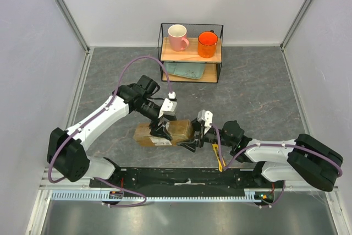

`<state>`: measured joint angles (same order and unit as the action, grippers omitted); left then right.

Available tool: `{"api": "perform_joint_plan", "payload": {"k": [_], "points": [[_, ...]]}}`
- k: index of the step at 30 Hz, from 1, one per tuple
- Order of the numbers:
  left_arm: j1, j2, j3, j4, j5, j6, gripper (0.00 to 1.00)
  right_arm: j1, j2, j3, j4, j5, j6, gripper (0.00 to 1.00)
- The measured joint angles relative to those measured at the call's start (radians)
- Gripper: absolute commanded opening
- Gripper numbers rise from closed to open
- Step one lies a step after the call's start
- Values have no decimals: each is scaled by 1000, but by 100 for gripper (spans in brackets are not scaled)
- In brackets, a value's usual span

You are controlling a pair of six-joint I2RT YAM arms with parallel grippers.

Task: Unpack the express box
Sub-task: Adjust the express box at the center of the board.

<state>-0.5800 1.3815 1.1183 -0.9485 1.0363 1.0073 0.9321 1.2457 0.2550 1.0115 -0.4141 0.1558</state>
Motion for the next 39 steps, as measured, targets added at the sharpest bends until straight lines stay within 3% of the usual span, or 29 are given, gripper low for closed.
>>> {"api": "perform_joint_plan", "payload": {"k": [1, 3, 6, 7, 15, 27, 39], "points": [[1, -3, 0, -1, 3, -3, 54, 0, -5, 3, -7, -2, 1, 52], [2, -8, 0, -2, 4, -5, 58, 0, -11, 10, -21, -5, -2, 47], [3, -13, 0, -2, 4, -7, 83, 0, -24, 18, -46, -10, -2, 39], [3, -15, -2, 0, 3, -9, 99, 0, -28, 23, -60, -11, -2, 36], [6, -21, -4, 18, -2, -61, 99, 0, -37, 127, -273, 5, -11, 29], [6, -53, 57, -17, -71, -79, 97, 1, -5, 181, -438, 19, -50, 26], [8, -88, 63, -12, -130, -76, 96, 0, -4, 196, -467, 27, -56, 24]]}}
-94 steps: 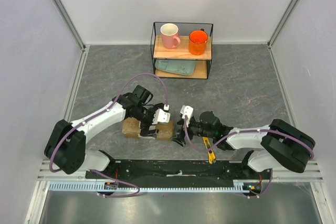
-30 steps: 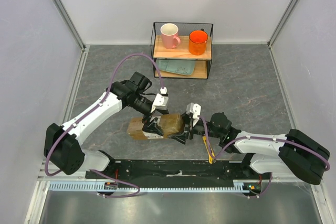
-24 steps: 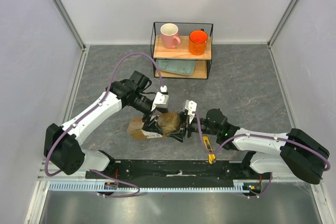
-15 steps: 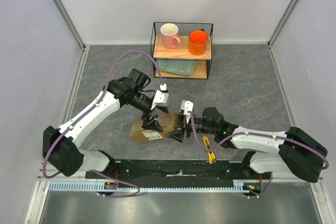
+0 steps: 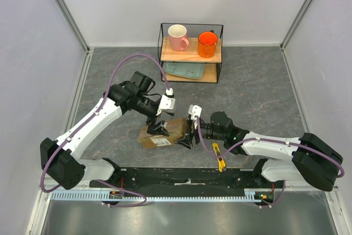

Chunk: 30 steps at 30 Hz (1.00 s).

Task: Unpack the express box
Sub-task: Adjust the express box at the center of the board.

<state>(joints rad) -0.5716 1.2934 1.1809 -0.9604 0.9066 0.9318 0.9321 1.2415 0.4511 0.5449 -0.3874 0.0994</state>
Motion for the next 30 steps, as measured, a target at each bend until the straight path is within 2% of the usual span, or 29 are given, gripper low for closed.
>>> {"api": "perform_joint_plan", "payload": {"k": [21, 30], "points": [[-9, 13, -50, 124, -55, -61, 85, -2, 24, 29, -19, -9, 1, 20], [-13, 12, -47, 130, -92, -93, 84, -6, 26, 39, -34, -5, -8, 19]]}}
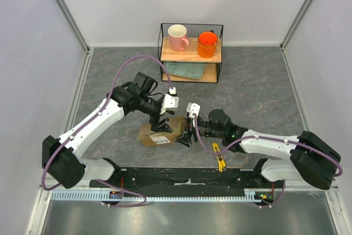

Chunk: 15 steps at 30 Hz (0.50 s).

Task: Unpack the express box
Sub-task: Adjust the express box at the center of the board.

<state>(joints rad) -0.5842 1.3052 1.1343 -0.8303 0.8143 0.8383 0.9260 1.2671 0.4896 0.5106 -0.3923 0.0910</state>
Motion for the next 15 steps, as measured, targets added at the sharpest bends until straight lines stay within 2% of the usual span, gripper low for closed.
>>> {"api": "perform_joint_plan", "payload": {"k": [15], "points": [[20, 2, 16, -13, -27, 0, 84, 0, 0, 10, -11, 37, -28, 17]]}}
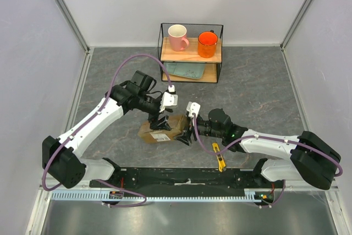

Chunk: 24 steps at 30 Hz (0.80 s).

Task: Unpack the express box
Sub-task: Adjust the express box at the center of the board.

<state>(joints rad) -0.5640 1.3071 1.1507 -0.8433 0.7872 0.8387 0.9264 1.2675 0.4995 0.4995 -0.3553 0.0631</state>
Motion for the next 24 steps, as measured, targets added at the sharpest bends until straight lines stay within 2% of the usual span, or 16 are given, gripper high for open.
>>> {"api": "perform_joint_plan", "payload": {"k": [19, 24], "points": [[30, 0, 0, -8, 0, 0, 83, 0, 5, 8, -8, 12, -8, 16], [32, 0, -1, -8, 0, -4, 74, 0, 7, 8, -6, 14, -8, 15]]}}
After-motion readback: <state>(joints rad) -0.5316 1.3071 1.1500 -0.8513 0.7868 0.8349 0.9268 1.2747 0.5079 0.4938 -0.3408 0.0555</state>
